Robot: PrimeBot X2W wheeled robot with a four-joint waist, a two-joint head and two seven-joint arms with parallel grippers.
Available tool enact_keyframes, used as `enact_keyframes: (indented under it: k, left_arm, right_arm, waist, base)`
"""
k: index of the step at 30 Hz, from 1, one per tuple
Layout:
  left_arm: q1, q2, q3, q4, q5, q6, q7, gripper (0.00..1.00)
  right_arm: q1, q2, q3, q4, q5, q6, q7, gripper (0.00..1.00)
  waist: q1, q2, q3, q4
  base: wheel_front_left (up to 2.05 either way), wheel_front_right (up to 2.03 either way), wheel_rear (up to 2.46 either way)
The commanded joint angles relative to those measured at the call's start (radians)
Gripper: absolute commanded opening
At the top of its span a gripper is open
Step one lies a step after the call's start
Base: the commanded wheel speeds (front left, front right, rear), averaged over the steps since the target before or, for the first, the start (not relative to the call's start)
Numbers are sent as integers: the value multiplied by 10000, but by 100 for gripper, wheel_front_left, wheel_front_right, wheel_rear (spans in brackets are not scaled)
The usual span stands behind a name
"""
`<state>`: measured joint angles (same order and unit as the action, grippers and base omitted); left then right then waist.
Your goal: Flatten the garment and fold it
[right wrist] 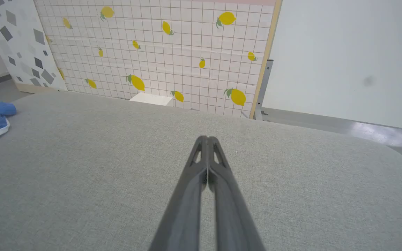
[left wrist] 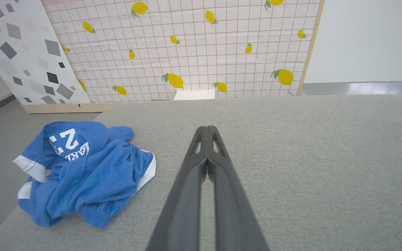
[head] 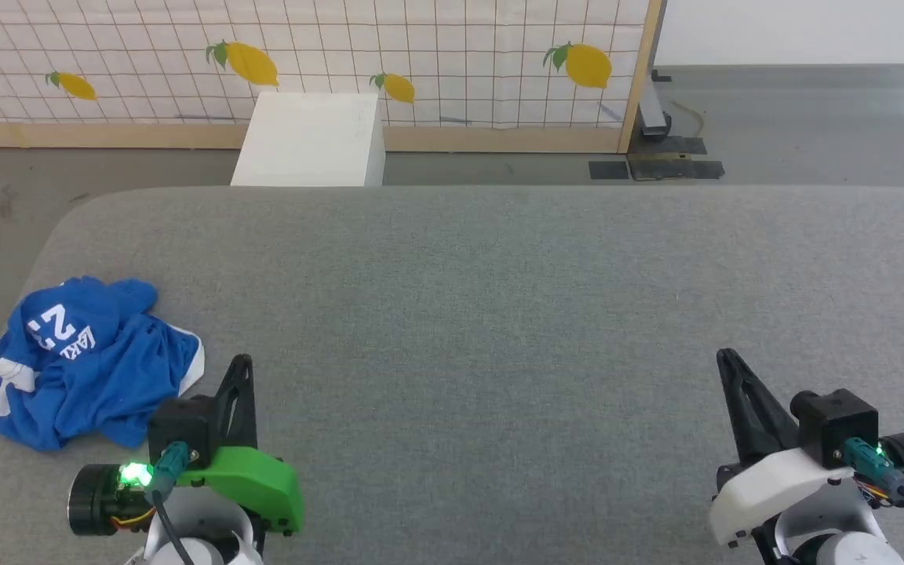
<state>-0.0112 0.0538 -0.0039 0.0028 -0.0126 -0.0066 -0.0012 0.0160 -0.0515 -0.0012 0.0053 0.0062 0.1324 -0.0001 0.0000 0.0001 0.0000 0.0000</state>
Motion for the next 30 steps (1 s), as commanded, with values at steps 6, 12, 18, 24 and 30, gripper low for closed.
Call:
enact_keyframes:
  k: [6,12,18,24,30]
  left_arm:
    - [112,-36,39,-28,126,66,12,0]
    - [112,-36,39,-28,126,66,12,0]
    - [-3,2,-21,3,-31,-1,-3,100]
    - [-53,1,-114,100,-120,34,-73,100]
    - [-156,-1,-240,287,-225,90,-200,100]
  right_arm:
    - [-160,13,12,-53,-62,-17,1,0]
    - [-160,13,12,-53,-62,-17,1,0]
    - [3,0,-4,9,6,0,-1,100]
    - [-29,-1,-31,70,58,-1,-55,100]
    - [-74,-1,-73,176,95,-1,-159,100]
  waist:
    - [0,-1,0,0]
    - [0,-1,0,0]
    - [1,-1,0,0]
    - [0,-1,2,5]
    - [0,-1,5,86]
  base:
    - [0,0,0]
    - [0,0,0]
    - [0,0,0]
    - [0,0,0]
    - [0,0,0]
